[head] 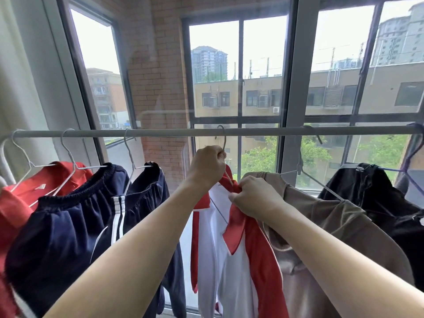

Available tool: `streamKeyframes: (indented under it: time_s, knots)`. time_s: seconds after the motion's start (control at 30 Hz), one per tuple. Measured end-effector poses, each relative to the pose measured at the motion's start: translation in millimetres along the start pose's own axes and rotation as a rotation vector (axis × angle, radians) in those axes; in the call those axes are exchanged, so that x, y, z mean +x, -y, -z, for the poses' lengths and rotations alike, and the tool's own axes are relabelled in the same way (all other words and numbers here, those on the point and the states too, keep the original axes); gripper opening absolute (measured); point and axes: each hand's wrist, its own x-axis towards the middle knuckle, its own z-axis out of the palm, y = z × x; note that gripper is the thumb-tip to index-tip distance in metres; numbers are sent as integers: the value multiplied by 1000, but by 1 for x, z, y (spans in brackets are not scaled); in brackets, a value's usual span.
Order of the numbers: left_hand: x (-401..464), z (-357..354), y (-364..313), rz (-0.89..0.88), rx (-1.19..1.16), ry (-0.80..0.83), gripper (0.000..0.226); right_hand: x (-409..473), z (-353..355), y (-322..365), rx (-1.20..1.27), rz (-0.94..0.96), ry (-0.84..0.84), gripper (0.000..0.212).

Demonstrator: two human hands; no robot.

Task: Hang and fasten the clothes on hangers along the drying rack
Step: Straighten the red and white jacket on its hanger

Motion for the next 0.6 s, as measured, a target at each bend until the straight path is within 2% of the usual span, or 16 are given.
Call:
streamKeyframes:
  time_s: [0.4,0.6]
  knots:
    - [0,0,3,31,-65,43,25,-18,-3,20,77,0,-34,35]
    - [-2,0,0,5,-64,23,23,-25,-4,24,77,-2,-63,31]
